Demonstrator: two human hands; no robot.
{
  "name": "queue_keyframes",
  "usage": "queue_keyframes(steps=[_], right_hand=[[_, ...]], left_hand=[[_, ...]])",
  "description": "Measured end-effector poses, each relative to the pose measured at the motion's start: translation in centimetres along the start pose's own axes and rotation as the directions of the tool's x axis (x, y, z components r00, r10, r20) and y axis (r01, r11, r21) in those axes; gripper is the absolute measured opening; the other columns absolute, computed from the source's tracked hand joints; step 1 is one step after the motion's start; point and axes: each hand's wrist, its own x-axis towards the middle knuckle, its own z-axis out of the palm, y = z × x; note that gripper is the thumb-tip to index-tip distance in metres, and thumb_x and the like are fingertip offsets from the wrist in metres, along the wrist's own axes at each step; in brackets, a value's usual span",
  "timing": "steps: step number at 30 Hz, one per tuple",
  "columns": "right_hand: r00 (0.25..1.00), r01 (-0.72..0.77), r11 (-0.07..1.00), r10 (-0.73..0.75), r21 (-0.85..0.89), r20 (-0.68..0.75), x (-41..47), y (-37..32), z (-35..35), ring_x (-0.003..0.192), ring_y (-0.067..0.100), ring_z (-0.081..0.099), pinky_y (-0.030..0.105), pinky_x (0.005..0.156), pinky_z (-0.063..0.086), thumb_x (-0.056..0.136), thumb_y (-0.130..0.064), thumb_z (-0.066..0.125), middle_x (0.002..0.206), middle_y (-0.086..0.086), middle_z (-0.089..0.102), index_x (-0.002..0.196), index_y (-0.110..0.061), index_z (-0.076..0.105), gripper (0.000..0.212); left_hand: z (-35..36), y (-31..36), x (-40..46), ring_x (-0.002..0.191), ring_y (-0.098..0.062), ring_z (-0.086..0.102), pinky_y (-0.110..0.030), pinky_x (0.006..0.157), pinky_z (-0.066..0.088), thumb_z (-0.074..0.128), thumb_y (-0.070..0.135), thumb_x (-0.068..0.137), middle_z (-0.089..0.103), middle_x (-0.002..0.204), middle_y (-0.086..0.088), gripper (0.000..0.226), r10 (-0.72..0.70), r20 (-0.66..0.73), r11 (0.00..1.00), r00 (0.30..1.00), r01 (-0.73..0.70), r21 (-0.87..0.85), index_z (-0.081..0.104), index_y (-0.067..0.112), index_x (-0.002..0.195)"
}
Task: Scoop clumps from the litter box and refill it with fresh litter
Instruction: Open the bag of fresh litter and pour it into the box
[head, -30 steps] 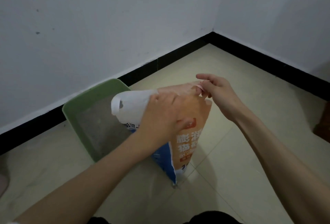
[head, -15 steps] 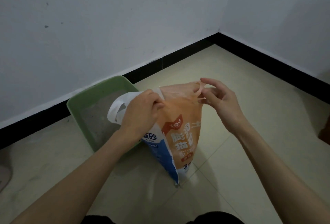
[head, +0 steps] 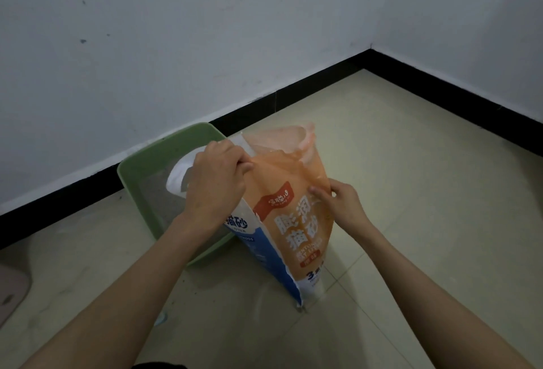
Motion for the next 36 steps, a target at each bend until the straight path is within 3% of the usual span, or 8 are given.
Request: queue_keyframes(steps=[6,8,11,14,18,21,29,36], right_hand=[[0.997,-0.050,0.967,0.065,0.251,-0.052,-0.4,0.4,1.6,0.061,0.007,0.068,0.018,0.059,0.054,0.090,-0.018,0.061,0.075,-0.001,0.071,0.079,-0.014,0.071,0.015],[0.997,-0.054,0.960,0.065,0.276,-0.032,-0.3,0.4,1.6,0.062,0.009,0.069,0.020,0.061,0.056,0.089,-0.017,0.061,0.075,0.000,0.071,0.081,-0.012,0.072,0.015],[0.998,-0.023,0.967,0.037,0.254,-0.049,-0.5,0.3,1.5,0.059,0.014,0.064,0.025,0.059,0.054,0.090,-0.012,0.058,0.067,0.006,0.067,0.068,-0.005,0.067,0.025],[1.000,-0.009,0.972,0.012,0.237,-0.012,-0.7,0.5,1.1,0.064,0.014,0.066,0.026,0.065,0.055,0.088,-0.015,0.062,0.074,0.008,0.071,0.075,-0.008,0.072,0.018],[0.999,-0.010,0.989,0.004,0.147,0.042,-0.3,1.3,1.5,0.068,0.021,0.066,0.031,0.068,0.055,0.090,-0.020,0.061,0.078,0.009,0.070,0.084,0.002,0.071,0.025],[0.995,0.068,0.997,-0.065,-0.027,0.079,0.0,2.2,2.2,0.076,0.009,0.065,0.022,0.071,0.053,0.093,-0.024,0.056,0.082,-0.009,0.066,0.089,-0.017,0.066,0.013],[0.995,0.079,0.979,-0.066,-0.189,0.071,-0.2,7.0,1.3,0.101,0.006,0.053,0.022,0.089,0.041,0.097,-0.022,0.049,0.108,-0.018,0.057,0.123,-0.021,0.061,0.029],[0.999,-0.038,0.998,0.036,-0.055,-0.034,0.4,8.3,2.2,0.080,0.007,0.062,0.024,0.075,0.050,0.096,-0.023,0.051,0.089,-0.009,0.068,0.099,-0.028,0.070,0.020]], left_hand=[[0.2,0.3,-0.1,0.090,-0.026,0.051,-0.034,0.078,0.037,0.071,0.018,0.080,0.059,0.096,-0.010,0.020,0.139,-0.170,0.969,0.976,-0.099,0.226,0.062,0.010,0.095],[1.1,2.0,-0.1,0.108,-0.028,0.046,-0.040,0.093,0.035,0.066,0.019,0.081,0.055,0.113,-0.012,0.033,0.423,-0.174,0.873,0.889,-0.349,0.342,0.055,0.011,0.110],[3.4,5.0,0.3,0.130,-0.030,0.040,-0.047,0.110,0.025,0.056,0.016,0.080,0.054,0.128,-0.009,0.040,0.722,0.166,0.569,0.672,-0.713,0.409,0.055,0.013,0.120],[4.4,5.2,1.9,0.138,-0.026,0.032,-0.044,0.116,0.009,0.055,0.018,0.083,0.048,0.139,-0.005,0.049,0.543,0.456,0.600,0.705,-0.706,0.376,0.049,0.017,0.132],[4.9,3.4,3.3,0.118,-0.016,0.048,-0.036,0.116,0.010,0.044,0.020,0.090,0.059,0.116,0.002,0.026,0.462,0.406,0.766,0.788,-0.586,0.264,0.061,0.023,0.109],[5.1,2.5,3.4,0.109,-0.015,0.052,-0.033,0.115,0.011,0.036,0.022,0.090,0.062,0.105,0.002,0.029,0.418,0.392,0.828,0.820,-0.521,0.208,0.063,0.022,0.098],[5.1,1.6,4.3,0.096,-0.020,0.057,-0.036,0.106,0.024,0.035,0.016,0.083,0.063,0.090,0.000,0.028,0.446,0.273,0.818,0.852,-0.512,0.262,0.062,0.019,0.087],[5.3,2.6,4.8,0.112,-0.021,0.051,-0.044,0.111,0.008,0.058,0.035,0.088,0.063,0.102,0.004,0.018,0.407,0.398,0.797,0.822,-0.532,0.286,0.063,0.026,0.103]])
